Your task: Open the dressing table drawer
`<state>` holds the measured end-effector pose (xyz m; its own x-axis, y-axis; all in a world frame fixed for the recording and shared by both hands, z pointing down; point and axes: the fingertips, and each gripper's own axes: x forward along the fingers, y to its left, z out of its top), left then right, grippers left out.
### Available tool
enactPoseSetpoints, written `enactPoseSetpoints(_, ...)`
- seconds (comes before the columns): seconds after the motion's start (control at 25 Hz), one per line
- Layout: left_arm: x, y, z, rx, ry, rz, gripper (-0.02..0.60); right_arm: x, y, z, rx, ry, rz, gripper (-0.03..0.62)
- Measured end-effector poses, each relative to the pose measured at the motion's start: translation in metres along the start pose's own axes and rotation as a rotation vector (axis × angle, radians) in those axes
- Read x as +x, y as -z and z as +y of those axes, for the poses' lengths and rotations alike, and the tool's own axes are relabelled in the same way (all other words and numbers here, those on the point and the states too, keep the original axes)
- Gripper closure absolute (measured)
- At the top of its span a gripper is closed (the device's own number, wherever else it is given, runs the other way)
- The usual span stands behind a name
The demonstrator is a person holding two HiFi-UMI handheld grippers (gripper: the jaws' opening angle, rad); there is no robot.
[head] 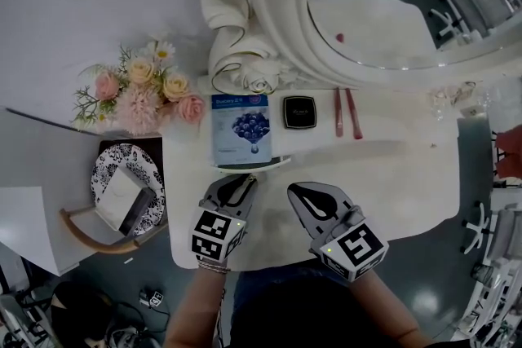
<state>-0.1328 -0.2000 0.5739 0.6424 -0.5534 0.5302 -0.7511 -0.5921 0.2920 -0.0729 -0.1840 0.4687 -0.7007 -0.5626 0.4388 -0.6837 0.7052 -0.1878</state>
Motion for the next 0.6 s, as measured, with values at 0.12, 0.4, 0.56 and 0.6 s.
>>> enactPoseSetpoints(0.12, -0.002, 0.004, -0.004, -0.001, 0.004, 0.005, 0.492, 0.0, 0.003, 0.002, 0.0, -0.002, 0.004, 0.576)
enactPoseSetpoints(0.4, -0.009, 0.012, -0.012, -0.015, 0.013, 0.017, 0.492, -0.001, 0.005, 0.007, -0.01, -0.02, 0.014, 0.576)
enactPoseSetpoints(0.56, -0.012, 0.017, -0.016, -0.028, 0.013, 0.023, 0.492, -0.002, 0.007, 0.007, -0.003, -0.024, 0.017, 0.576)
enactPoseSetpoints(0.6, -0.012, 0.017, -0.017, -0.029, 0.013, 0.023, 0.492, -0.002, 0.007, 0.006, -0.001, -0.024, 0.019, 0.576)
